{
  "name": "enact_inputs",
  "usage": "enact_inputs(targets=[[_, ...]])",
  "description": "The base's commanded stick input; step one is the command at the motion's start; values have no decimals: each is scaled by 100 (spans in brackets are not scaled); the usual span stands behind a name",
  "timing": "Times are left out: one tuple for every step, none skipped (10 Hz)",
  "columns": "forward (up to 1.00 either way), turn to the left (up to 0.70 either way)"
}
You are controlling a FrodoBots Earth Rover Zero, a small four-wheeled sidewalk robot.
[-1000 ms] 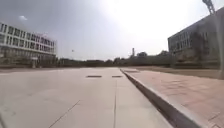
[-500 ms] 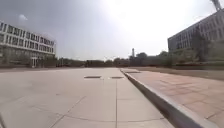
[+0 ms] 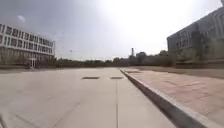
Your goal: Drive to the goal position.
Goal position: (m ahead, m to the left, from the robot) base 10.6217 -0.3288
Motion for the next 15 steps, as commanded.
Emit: enact_inputs(targets=[[70, 2], [70, 2], [70, 2], [70, 2], [70, 2], [70, 2], [70, 2], [70, 2], [70, 2], [70, 2], [70, 2], [70, 2], [70, 2], [70, 2], [70, 2]])
